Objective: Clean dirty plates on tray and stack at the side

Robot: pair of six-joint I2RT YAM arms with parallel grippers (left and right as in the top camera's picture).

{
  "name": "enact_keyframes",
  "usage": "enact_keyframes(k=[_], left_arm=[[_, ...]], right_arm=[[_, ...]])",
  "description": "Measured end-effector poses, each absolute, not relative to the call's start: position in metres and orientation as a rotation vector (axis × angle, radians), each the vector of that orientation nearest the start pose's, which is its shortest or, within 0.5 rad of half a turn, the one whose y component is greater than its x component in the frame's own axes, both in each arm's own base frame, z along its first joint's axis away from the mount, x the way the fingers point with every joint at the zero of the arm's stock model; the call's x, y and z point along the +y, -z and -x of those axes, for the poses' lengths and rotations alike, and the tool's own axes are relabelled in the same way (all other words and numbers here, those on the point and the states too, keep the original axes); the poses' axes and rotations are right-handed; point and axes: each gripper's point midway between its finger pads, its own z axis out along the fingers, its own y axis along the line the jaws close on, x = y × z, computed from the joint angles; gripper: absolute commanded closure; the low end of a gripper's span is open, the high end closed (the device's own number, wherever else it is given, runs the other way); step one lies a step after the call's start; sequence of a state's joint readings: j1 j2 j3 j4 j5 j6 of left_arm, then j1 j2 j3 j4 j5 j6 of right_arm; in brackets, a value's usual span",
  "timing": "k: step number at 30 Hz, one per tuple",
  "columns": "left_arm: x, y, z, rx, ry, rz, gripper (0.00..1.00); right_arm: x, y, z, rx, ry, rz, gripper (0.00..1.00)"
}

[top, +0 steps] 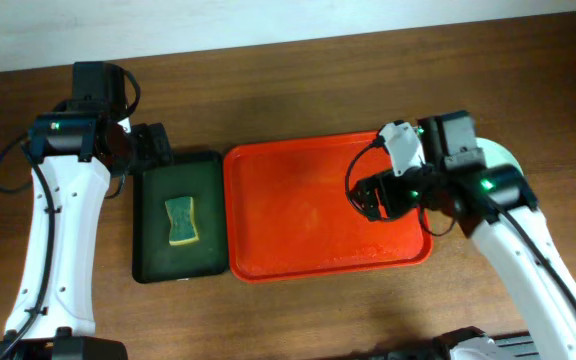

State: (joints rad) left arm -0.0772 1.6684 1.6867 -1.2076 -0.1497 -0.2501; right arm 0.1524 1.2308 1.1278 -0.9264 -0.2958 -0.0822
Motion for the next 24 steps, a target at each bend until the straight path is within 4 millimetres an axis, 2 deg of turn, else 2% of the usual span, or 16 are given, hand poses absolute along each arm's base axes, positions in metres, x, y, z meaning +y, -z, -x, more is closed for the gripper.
enact_keyframes(k=[6,10,15,17,19,22,24], left_arm=[[-0.004,-0.214,-0.381,2.726,-0.117,0.276,0.01],[-0.004,-0.214,-0.381,2.726,-0.117,0.276,0.01],[-0.004,-0.214,-0.381,2.726,-0.117,0.276,0.01],[-0.004,-0.214,-0.381,2.726,-0.117,0.276,0.01],[-0.004,-0.214,-0.382,2.724,-0.116,0.276,0.01],[-0.004,-0.214,-0.381,2.726,-0.117,0.276,0.01],[-0.004,-0.214,-0.381,2.726,-0.117,0.276,0.01]], right_arm=[[0.072,-0.246,-0.277,2.354,-0.220,0.393,0.02],[0.058,-0.290,-0.253,2.180,-0.140,0.352,0.02],[0.044,-0.340,-0.210,1.920,-0.088,0.304,0.02],[0.038,-0.363,-0.177,1.770,-0.079,0.283,0.02],[0.034,-0.366,-0.160,1.709,-0.075,0.274,0.02],[0.029,-0.373,-0.124,1.577,-0.073,0.257,0.02],[0.026,-0.370,-0.109,1.523,-0.069,0.248,0.02]])
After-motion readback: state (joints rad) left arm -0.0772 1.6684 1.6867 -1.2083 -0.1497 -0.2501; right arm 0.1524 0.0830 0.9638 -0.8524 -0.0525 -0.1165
